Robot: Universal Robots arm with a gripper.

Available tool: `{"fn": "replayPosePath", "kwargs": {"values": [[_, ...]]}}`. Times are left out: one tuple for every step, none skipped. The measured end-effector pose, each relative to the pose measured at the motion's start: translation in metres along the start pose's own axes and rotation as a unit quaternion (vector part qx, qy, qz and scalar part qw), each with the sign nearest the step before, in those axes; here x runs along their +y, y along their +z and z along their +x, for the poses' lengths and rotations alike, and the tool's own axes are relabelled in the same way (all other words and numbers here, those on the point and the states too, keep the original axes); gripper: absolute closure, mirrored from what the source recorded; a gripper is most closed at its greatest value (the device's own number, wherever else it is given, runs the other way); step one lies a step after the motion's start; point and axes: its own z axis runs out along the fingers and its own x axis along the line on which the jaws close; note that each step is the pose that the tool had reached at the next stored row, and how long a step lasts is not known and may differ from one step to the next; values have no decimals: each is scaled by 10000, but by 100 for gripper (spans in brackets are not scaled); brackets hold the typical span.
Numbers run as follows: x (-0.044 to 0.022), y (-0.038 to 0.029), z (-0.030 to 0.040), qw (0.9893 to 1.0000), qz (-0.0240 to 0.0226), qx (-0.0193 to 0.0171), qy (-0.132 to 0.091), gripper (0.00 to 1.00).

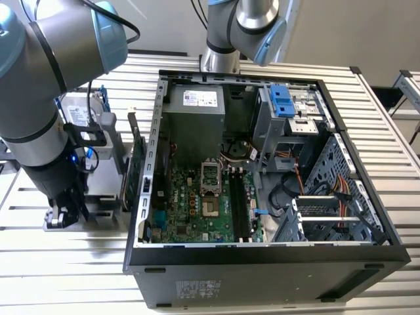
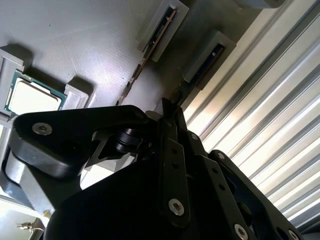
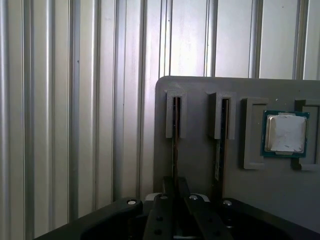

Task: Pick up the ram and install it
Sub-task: 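Pick up the ram and move it above insertion slot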

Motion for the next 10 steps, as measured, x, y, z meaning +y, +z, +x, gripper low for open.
{"fn": "replayPosePath", "kwargs": {"values": [[0, 0, 0, 10000, 0, 0, 0, 100], [0, 0, 0, 10000, 0, 0, 0, 100], [0, 0, 0, 10000, 0, 0, 0, 100], [0, 0, 0, 10000, 0, 0, 0, 100], [0, 0, -1, 10000, 1, -1, 0, 100], [0, -2, -1, 10000, 1, -1, 0, 100], [0, -6, -1, 10000, 0, 0, 0, 100], [0, -11, -1, 10000, 0, 0, 0, 100], [0, -16, 0, 10000, 0, 0, 0, 100], [0, -22, 0, 10000, 0, 0, 0, 100]]}}
